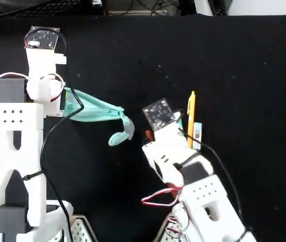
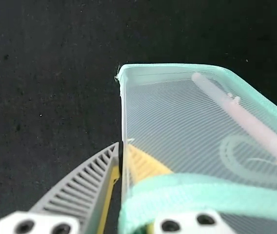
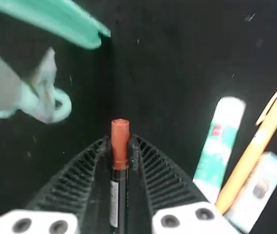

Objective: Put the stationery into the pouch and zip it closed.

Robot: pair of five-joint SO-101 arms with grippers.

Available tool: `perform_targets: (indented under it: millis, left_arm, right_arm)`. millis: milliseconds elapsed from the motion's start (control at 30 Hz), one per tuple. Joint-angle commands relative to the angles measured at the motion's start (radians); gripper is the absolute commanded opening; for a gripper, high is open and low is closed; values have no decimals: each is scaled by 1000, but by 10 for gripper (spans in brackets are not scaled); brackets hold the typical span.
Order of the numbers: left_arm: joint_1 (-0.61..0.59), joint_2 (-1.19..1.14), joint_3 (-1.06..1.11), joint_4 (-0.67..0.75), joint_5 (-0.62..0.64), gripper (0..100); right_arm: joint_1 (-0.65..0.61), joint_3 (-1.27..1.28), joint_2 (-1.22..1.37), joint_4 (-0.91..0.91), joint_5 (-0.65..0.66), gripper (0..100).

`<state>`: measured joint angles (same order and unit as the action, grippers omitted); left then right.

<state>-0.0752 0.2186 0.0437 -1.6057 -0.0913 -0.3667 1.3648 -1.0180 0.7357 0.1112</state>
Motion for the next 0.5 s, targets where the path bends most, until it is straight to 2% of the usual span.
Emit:
perform_targets:
  millis: [0, 200, 467]
  left_arm:
    - [27, -23, 59, 20, 6, 30]
    - [24, -23, 65, 23, 6, 30]
    - [27, -23, 65, 25, 6, 30]
  right_arm:
    - [3, -87, 185, -11, 8, 17]
    - [3, -214, 467, -9, 6, 168]
    - [3, -351, 690, 11, 8, 130]
